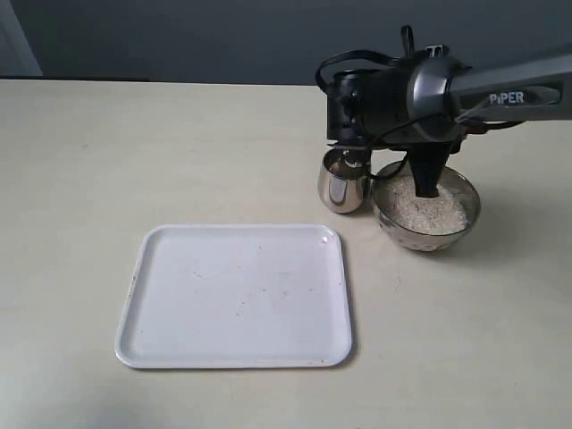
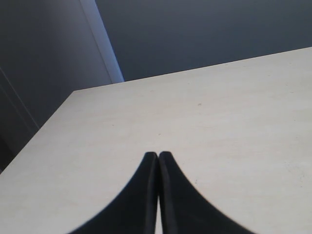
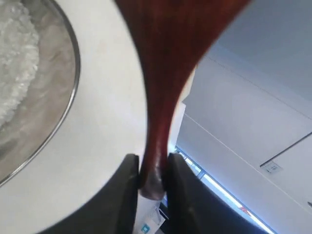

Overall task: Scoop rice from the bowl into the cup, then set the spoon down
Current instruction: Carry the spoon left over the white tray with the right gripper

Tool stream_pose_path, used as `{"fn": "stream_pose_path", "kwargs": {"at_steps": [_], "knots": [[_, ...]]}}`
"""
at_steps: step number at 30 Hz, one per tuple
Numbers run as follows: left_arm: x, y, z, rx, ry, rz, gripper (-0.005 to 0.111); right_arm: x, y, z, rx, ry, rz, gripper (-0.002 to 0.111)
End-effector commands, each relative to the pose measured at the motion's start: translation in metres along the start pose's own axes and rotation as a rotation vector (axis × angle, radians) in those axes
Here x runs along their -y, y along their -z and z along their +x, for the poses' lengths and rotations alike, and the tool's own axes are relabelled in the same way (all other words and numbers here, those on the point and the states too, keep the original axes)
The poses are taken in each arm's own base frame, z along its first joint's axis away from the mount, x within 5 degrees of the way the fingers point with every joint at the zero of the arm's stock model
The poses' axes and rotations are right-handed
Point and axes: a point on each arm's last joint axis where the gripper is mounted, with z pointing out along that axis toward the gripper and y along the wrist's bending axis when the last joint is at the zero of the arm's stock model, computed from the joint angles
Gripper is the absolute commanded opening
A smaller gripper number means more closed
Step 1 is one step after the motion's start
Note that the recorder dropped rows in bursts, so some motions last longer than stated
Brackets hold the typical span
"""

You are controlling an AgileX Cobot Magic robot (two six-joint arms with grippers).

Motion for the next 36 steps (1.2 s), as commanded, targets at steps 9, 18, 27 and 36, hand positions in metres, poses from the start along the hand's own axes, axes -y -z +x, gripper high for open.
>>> {"fn": "stream_pose_path", "kwargs": {"at_steps": [9,18,27,36], "knots": [[0.0,0.001,-0.002,0.019,0.01,0.001,0.001,0.003,0.037,0.004,0.099,-0.175,-0.234,-0.001],[0.0,0.001,-0.002,0.019,0.01,0.001,0.001,0.003,0.086,0.021,0.316,-0.247,-0.672,-0.001],[0.0,0.001,-0.002,0.019,0.01,0.001,0.001,-0.011,0.108,0.014,0.416,-0.254,-0.932,-0.001],[0.0,0.001,-0.002,0.019,0.01,0.001,0.001,-0.021,0.122,0.006,0.472,-0.209,-1.035,-0.001]]}}
